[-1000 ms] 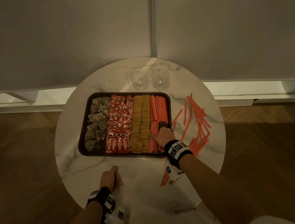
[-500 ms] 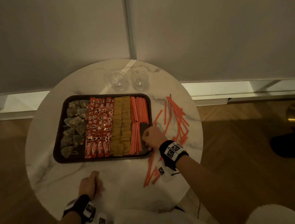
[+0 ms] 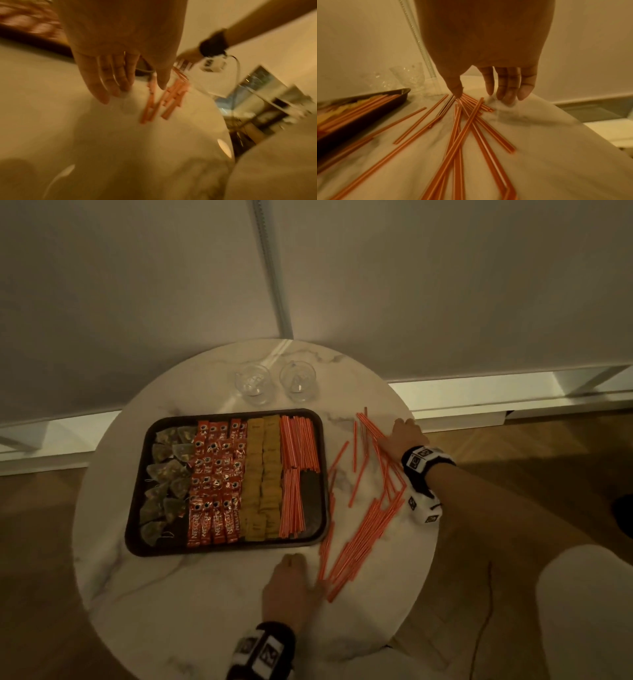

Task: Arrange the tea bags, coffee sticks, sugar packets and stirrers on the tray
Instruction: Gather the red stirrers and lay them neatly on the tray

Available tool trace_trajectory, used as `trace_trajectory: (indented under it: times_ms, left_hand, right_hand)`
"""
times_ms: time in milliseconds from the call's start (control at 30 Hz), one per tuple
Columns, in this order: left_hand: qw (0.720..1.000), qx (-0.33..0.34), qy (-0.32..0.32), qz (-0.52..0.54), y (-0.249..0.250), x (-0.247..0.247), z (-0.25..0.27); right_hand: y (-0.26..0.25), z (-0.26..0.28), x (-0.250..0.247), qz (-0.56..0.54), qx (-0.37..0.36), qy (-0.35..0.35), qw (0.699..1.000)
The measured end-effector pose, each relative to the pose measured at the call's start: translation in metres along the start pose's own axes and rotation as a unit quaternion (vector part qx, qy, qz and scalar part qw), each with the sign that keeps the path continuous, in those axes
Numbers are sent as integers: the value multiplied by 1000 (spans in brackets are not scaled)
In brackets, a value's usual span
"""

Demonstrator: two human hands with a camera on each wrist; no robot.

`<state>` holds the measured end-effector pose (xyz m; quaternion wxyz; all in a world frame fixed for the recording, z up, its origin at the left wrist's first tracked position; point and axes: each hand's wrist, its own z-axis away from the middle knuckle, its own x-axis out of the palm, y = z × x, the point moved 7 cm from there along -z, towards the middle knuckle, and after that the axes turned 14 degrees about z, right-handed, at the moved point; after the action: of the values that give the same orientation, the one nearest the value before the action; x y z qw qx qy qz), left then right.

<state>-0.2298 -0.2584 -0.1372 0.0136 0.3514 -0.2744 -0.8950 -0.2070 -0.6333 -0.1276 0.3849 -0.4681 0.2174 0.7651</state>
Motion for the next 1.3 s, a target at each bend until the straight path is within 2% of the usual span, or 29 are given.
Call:
trace_trajectory:
  times_ms: [100,200,367,633,767,867,933,1000,1100,1167,1233,1300]
  left_hand:
    - [1000,18,-3,-20,33,21,-7]
    - [999,14,3,-37,51,30,-12]
    - [997,46,-9,-59,69,41,-11]
    - [992,75,-32,-101,100,43,-29]
    - [986,122,-23,-114,127,22,-38]
    - [984,146,-4,-105,151,-9,-56]
    - [986,124,-1,-114,161,-25,-72]
    - [987,81,-26,-133,163,-27,-90]
    - [989,23,-73,-130,155,-10,-102]
    - [985,15,-102,-140,150,5,-99]
    - [979,32,-106,-170,148,16,-95]
    - [970,90,-87,-209,154,22,-90]
  right_hand:
    - [-19,-3,0,13,-10,12,1000]
    - [-31,-6,3,19,-19,21,999]
    - [-38,0,8,30,-54,33,998]
    - [-26,32,17,-1,-124,-4,992]
    - [8,51,19,-152,-101,3,983]
    - [52,72,31,-222,-21,20,975]
    - [76,90,54,-208,26,-9,978]
    - [90,107,77,-211,57,-37,975]
    - [97,127,98,-292,101,-52,950]
    - [91,141,106,-351,118,-54,927]
    - [79,147,110,-371,101,-24,923]
    - [65,147,107,-382,67,11,922]
